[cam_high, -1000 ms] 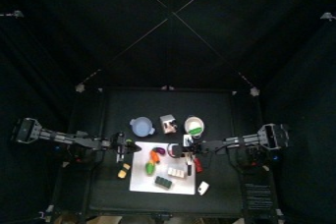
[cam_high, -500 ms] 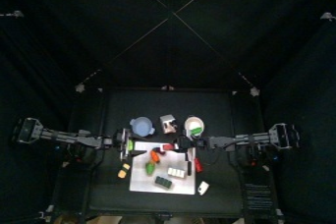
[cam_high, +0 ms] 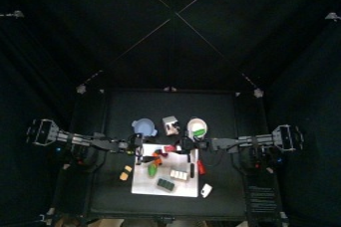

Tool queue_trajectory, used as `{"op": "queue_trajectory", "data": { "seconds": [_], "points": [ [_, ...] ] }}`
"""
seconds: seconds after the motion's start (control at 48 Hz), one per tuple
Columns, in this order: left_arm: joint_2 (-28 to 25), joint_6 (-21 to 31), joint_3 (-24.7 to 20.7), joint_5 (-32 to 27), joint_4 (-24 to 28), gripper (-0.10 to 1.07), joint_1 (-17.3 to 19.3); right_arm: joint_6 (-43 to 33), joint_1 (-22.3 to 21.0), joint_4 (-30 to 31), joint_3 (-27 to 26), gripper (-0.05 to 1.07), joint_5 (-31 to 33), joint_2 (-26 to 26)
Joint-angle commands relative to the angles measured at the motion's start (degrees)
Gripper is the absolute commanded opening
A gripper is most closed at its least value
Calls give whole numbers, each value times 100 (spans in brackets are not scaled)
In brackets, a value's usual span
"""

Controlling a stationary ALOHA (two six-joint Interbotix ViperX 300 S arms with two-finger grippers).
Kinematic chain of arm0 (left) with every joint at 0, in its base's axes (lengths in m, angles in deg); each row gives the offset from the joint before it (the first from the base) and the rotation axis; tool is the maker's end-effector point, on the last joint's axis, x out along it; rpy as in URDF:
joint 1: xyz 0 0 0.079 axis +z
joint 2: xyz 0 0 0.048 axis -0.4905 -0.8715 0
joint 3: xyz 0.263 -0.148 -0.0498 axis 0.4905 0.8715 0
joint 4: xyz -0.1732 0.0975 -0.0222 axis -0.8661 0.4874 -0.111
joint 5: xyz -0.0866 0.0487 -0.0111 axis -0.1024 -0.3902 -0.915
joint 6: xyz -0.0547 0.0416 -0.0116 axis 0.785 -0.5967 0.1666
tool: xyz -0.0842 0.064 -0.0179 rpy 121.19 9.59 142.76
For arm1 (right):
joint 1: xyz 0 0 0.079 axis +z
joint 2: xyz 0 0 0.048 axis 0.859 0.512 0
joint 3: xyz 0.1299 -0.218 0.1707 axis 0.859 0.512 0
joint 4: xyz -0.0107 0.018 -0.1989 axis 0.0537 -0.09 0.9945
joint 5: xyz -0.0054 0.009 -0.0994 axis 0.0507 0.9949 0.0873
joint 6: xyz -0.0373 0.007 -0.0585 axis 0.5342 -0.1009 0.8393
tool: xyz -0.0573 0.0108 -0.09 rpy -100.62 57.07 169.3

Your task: Grab salmon sushi

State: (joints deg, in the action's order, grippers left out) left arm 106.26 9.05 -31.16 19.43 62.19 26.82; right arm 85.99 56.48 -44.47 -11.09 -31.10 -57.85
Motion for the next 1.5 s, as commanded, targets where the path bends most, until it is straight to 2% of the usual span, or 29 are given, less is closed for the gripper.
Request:
{"op": "queue_trajectory", "data": {
  "seconds": [0.0, 0.354, 0.75, 1.271, 1.479],
  "points": [
    [-132, -9, -193, 0, 18, 103, 70, -9, -26, -9, -149, 42, -53, -44],
    [-483, -18, -387, -44, 9, 103, 325, -9, -26, -9, -237, 42, -62, 105],
    [-905, -18, -659, -343, 105, 103, 316, -9, -35, -9, -290, 42, -62, 158],
    [-896, -18, -668, -360, 149, 103, 334, 0, -70, 9, -255, 42, -18, 202],
    [-694, -18, -501, -325, 141, 103, 334, 0, -97, 0, -167, 42, 70, 185]
  ]
}}
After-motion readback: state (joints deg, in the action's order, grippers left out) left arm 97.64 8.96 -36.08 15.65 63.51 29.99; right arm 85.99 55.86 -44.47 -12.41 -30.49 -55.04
